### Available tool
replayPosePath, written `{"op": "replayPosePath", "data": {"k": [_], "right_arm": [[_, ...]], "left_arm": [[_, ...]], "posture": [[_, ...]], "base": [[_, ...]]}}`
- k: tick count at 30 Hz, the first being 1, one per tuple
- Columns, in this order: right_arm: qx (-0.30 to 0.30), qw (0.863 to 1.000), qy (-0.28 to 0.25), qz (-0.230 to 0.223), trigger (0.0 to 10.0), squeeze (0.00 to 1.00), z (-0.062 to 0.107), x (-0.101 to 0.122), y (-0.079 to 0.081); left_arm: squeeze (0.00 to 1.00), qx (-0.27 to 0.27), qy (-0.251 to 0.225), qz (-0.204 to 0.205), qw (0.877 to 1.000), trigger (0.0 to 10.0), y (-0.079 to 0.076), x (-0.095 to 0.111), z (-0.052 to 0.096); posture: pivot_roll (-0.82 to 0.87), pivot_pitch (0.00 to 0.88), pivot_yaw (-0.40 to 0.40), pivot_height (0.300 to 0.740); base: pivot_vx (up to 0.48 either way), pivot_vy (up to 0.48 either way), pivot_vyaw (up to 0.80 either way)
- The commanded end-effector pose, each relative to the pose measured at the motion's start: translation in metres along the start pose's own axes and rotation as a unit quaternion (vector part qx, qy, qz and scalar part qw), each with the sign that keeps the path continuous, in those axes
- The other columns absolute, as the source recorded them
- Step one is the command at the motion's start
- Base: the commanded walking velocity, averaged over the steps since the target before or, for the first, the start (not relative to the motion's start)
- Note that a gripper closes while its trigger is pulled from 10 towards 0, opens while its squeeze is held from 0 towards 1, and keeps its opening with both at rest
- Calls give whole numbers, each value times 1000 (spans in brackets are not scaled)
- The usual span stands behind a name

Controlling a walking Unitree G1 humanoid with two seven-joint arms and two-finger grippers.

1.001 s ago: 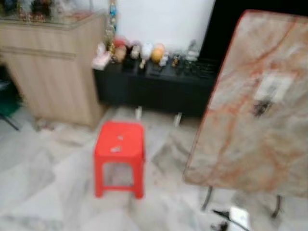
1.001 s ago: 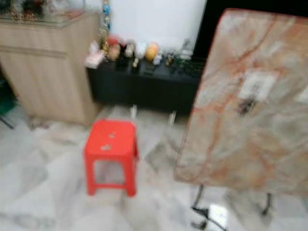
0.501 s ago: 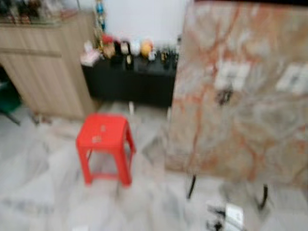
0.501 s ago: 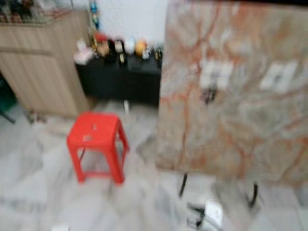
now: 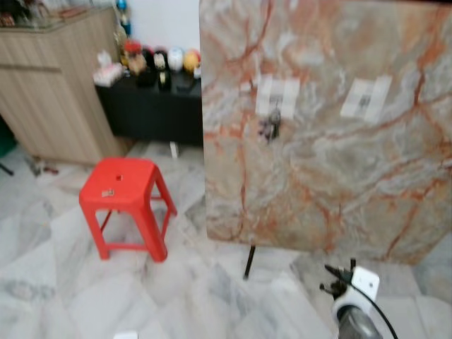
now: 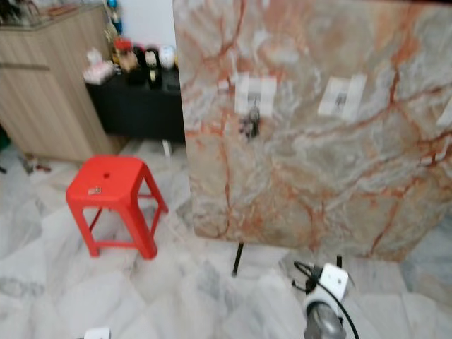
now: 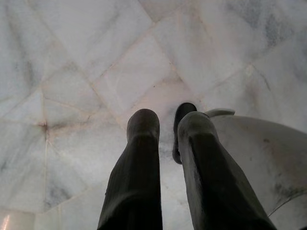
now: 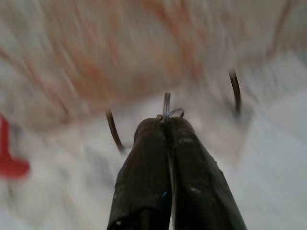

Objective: Hang keys on a hook

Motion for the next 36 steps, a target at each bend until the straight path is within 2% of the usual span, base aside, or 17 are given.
{"op": "replayPosePath", "data": {"k": [1, 4, 7, 8, 10, 11, 13, 14, 16, 18, 20, 21, 23, 28, 30, 31, 36], "right_arm": [[21, 998, -56, -8, 10000, 0, -6, 30, 10], [42, 994, -97, -28, 10000, 0, -8, 50, 20], [46, 992, -116, -30, 10000, 0, -9, 59, 24], [19, 988, -154, -20, 10000, 0, -8, 73, 24], [-54, 974, -205, 78, 10000, 0, -5, 93, 20], [-87, 959, -231, 141, 10000, 0, -3, 101, 19], [-87, 955, -248, 136, 10000, 0, -3, 109, 31], [-87, 955, -248, 136, 10000, 0, -3, 109, 31], [-77, 944, -270, 176, 10000, 0, -2, 116, 45], [-76, 937, -280, 193, 10000, 0, -1, 118, 51], [-78, 935, -289, 190, 10000, 0, 0, 120, 54], [-82, 928, -302, 204, 10000, 0, 2, 124, 58], [-88, 925, -306, 208, 10000, 0, 2, 124, 59], [-97, 920, -315, 213, 10000, 0, 3, 127, 64], [-93, 925, -307, 202, 10000, 0, 2, 126, 64], [-78, 938, -290, 169, 10000, 0, 0, 122, 64], [-76, 945, -280, 152, 10000, 0, 0, 116, 59]], "left_arm": [[0, 2, 8, 6, 1000, 10000, 0, -4, 1], [0, 2, 9, 7, 1000, 10000, 1, -5, 1], [0, 2, 9, 8, 1000, 10000, 2, -5, 1], [0, 3, 9, 9, 1000, 10000, 3, -5, 1], [0, 4, 8, 9, 1000, 10000, 6, -4, 1], [0, 5, 7, 9, 1000, 10000, 7, -4, 1], [0, 9, 4, 11, 1000, 10000, 14, -3, 1], [0, 9, 4, 11, 1000, 10000, 14, -3, 1], [0, 12, 0, 13, 1000, 10000, 18, -2, 1], [0, 14, -2, 15, 1000, 10000, 21, -2, 1], [0, 17, -5, 17, 1000, 10000, 28, -2, 2], [0, 22, -7, 21, 1000, 10000, 37, -5, 3], [0, 24, -7, 22, 999, 10000, 42, -7, 4], [0, 41, -20, 44, 998, 10000, 74, -16, 13], [0, 41, -24, 52, 998, 10000, 79, -17, 15], [0, 42, -26, 53, 997, 10000, 83, -19, 16], [0, 49, -27, 45, 997, 10000, 85, -19, 17]], "posture": [[163, 0, -55, 740], [157, 0, -54, 740], [157, 0, -53, 740], [157, 0, -51, 740], [155, 0, -47, 740], [152, 0, -44, 740], [154, 0, -41, 740], [154, 0, -41, 740], [158, 0, -40, 740], [161, 0, -40, 740], [162, 0, -39, 740], [163, 0, -38, 740], [163, 0, -38, 740], [160, 0, -42, 740], [164, 0, -44, 740], [168, 0, -43, 740], [153, 0, -40, 740]], "base": [[0, 0, 0], [0, 0, 0], [0, 0, 0], [0, 0, 0], [0, 0, 0], [0, 0, 0], [0, 0, 0], [0, 0, 0], [0, 0, 0], [0, 0, 0], [0, 0, 0], [0, 0, 0], [0, 0, 0], [0, 0, 0], [0, 0, 0], [0, 0, 0], [0, 0, 0]]}}
Point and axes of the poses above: a point about 5 cm out from each wrist's last joint towards the gripper, its own z axis pointing back from the gripper into the wrist, its own x axis along the axis of the wrist's last joint, y = z × x, the point moved 2 cm from there along -z, pointing out of the wrist towards the gripper, and after that the axes turned 6 degrees about -z, right-handed, at the moved point
